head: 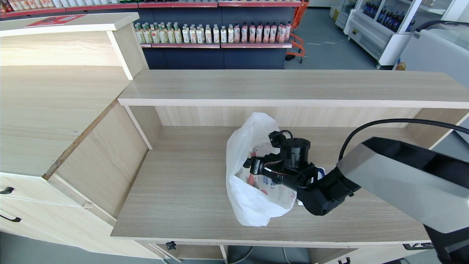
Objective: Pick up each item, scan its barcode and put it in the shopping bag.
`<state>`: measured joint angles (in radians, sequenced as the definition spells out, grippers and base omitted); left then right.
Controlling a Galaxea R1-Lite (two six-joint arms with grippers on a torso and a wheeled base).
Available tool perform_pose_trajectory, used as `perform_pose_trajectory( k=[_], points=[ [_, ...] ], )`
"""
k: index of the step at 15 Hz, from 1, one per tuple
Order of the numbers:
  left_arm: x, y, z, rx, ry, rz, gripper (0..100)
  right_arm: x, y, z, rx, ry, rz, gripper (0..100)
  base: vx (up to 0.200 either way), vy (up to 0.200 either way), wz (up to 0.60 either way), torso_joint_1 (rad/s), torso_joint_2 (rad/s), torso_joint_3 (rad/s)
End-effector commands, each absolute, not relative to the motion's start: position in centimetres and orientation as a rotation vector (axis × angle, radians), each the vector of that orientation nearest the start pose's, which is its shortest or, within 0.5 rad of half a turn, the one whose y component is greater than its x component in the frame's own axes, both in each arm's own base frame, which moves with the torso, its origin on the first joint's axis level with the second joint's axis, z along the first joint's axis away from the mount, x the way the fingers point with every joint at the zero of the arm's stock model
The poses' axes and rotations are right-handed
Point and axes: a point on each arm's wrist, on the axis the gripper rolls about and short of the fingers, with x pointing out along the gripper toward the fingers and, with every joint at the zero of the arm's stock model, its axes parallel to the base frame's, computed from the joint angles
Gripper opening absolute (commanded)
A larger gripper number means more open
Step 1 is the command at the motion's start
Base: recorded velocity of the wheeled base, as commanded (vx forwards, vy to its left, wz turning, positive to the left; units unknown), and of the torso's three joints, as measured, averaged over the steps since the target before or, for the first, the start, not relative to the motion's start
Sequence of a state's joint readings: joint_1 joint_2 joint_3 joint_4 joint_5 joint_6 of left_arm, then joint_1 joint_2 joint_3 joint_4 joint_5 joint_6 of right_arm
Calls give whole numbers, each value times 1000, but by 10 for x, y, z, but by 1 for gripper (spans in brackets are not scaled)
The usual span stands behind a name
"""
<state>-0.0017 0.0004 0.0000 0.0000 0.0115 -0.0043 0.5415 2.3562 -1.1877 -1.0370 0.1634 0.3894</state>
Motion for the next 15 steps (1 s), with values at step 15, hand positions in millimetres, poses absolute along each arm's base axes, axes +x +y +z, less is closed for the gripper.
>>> perform_pose_trajectory(
  k=[15],
  points=[
    [-23,0,75,-5,0,11,100,86,9,136,19,158,29,100,0,0,0,0,0,0]
  ],
)
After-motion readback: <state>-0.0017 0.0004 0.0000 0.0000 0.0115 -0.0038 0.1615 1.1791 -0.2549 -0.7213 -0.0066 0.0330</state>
